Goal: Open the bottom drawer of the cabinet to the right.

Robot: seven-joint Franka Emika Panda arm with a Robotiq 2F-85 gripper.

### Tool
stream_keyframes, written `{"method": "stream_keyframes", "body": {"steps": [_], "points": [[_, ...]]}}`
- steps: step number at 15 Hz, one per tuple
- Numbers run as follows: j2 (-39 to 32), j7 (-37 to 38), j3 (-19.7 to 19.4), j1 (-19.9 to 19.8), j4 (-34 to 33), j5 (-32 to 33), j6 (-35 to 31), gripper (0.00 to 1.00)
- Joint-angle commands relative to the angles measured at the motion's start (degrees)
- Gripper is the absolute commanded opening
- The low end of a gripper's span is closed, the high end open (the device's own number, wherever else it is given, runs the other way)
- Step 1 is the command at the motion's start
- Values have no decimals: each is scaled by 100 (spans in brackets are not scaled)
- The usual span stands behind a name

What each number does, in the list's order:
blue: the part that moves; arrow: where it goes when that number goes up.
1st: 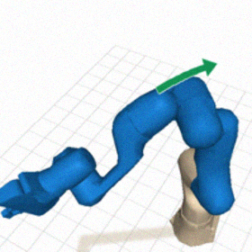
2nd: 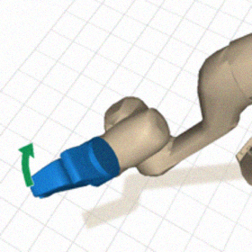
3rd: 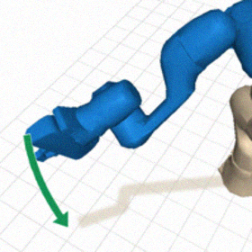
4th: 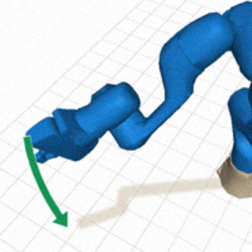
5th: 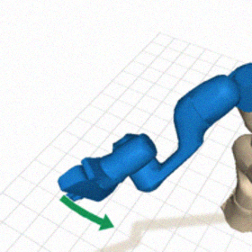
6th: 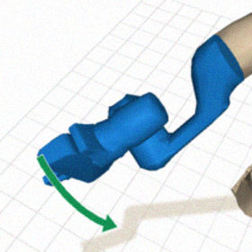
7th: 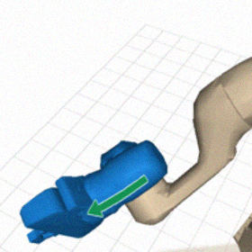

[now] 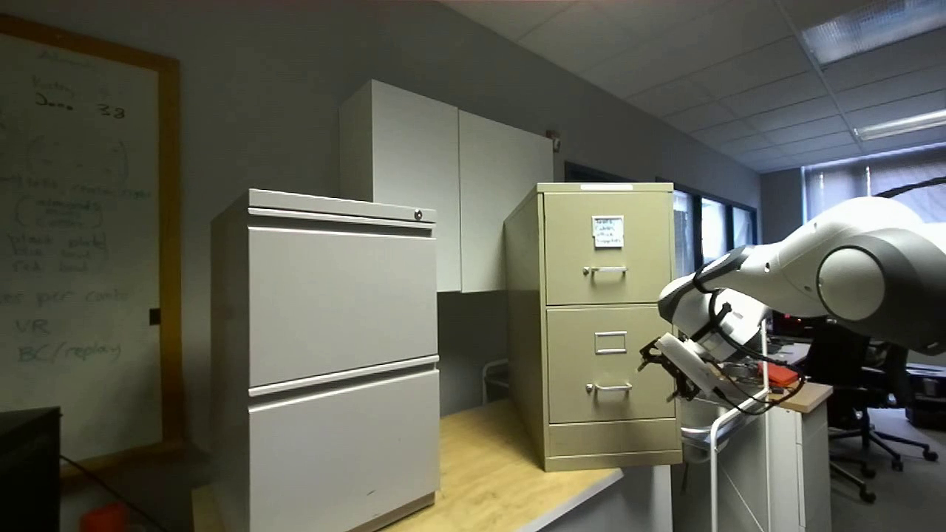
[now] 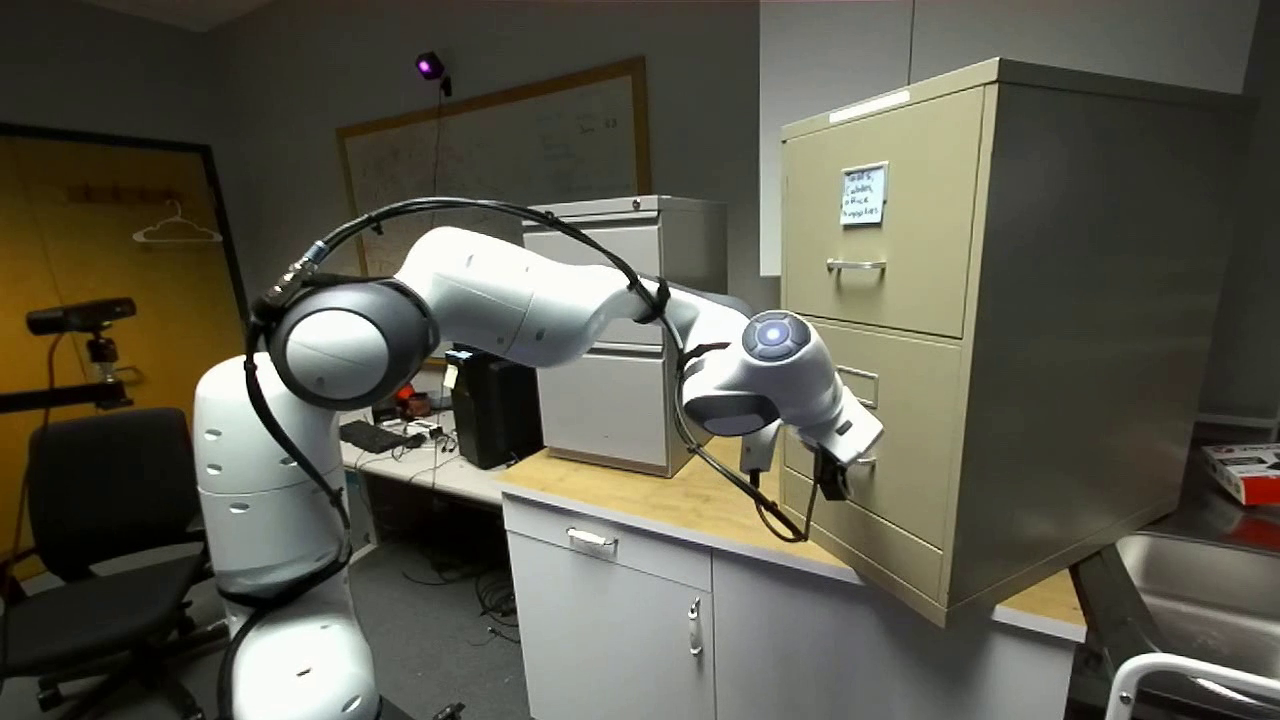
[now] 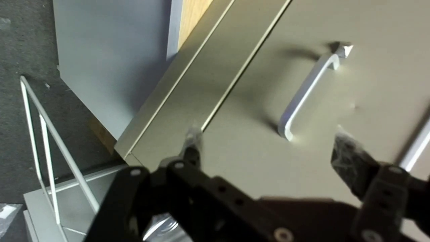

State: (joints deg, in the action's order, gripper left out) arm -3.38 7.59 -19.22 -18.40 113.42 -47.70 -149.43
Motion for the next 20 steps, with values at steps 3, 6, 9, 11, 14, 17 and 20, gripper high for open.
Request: {"method": "stream_keyframes", "body": {"steps": [3, 6, 9, 11, 14, 17, 20], "points": [[-457, 208, -2, -134, -927, 194, 432, 100], [-792, 186, 38, -210, -1386, 110, 790, 100], [-1193, 209, 87, -307, -1886, 71, 1157, 100], [-1442, 264, 109, -372, -2200, 119, 1358, 100], [-1794, 322, 168, -479, -2590, 129, 1663, 100], [-2067, 353, 229, -547, -2886, 156, 1941, 100], [-2230, 375, 285, -572, -3081, 184, 2200, 100]]}}
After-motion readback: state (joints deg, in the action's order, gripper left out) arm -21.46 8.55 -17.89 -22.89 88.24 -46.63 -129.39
